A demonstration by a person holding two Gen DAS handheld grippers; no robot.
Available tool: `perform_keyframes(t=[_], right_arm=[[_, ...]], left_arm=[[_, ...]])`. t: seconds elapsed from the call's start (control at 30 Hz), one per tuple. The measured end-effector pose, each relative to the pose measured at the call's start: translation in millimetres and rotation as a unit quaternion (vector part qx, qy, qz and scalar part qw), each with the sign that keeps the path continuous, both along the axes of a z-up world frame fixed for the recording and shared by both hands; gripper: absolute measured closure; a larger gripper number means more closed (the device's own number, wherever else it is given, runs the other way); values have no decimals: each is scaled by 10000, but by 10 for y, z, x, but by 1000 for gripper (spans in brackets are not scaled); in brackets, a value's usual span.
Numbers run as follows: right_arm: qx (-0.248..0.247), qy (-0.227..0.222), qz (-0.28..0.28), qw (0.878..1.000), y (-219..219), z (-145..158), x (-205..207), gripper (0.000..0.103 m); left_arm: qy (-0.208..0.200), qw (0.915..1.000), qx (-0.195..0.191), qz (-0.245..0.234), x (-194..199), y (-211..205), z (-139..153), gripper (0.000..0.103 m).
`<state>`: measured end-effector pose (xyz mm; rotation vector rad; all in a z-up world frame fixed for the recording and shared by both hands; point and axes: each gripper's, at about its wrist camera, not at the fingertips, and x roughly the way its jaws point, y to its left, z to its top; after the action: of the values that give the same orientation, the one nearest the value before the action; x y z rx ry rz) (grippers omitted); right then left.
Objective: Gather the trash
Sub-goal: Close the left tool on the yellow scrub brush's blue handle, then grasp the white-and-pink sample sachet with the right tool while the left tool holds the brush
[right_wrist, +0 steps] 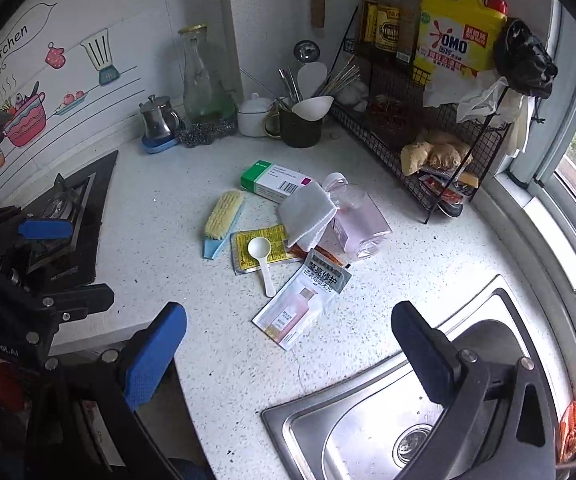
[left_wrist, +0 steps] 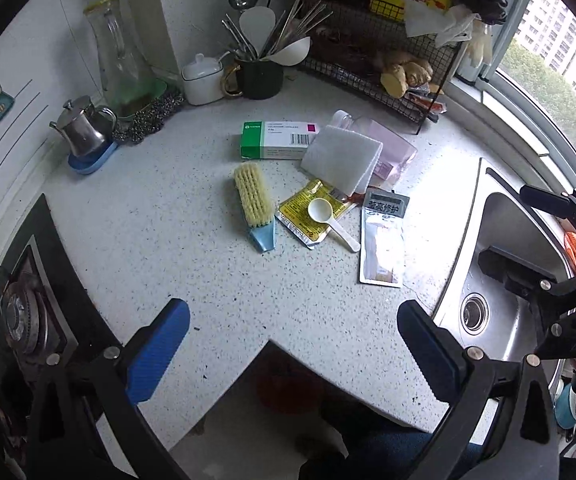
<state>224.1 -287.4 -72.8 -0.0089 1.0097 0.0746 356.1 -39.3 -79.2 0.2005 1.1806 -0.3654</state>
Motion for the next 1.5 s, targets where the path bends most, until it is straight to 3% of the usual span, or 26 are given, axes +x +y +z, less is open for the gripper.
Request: perform_keyframes(t=[0.47,0.6,0.93,1.0,1.07,1.1,1.13,1.5], right_arm=[[95,757,309,9966,-329,-743,644,1],[131,943,369,9948,-386,-918,746,10],[269,1137,485,9920,-521,-1129,876,12],[296,1172,477,9915,-548,-1149,886,12],[301,1201,470,9912,-557,-1154,898,12],[309,1210,464,9911,-564,-1151,899,12],[326,1219,450,9910,-582,-1151,893,12],[587,1270,334,9896,-622,-1147,1011,12]], left_arm=[[748,9960,175,449,947,-34,-832,0],[848,9955,174,375,1149,-88,-1031,0],[1112,9926,317,378,1507,-123,-1460,18],[1116,9925,338,361,1529,-137,-1497,31],[1215,9913,318,403,1542,-125,-1532,54],[1182,9915,334,426,1542,-117,-1525,58],[1135,9916,431,439,1538,-115,-1521,68],[929,9936,602,242,1179,-67,-1309,68]])
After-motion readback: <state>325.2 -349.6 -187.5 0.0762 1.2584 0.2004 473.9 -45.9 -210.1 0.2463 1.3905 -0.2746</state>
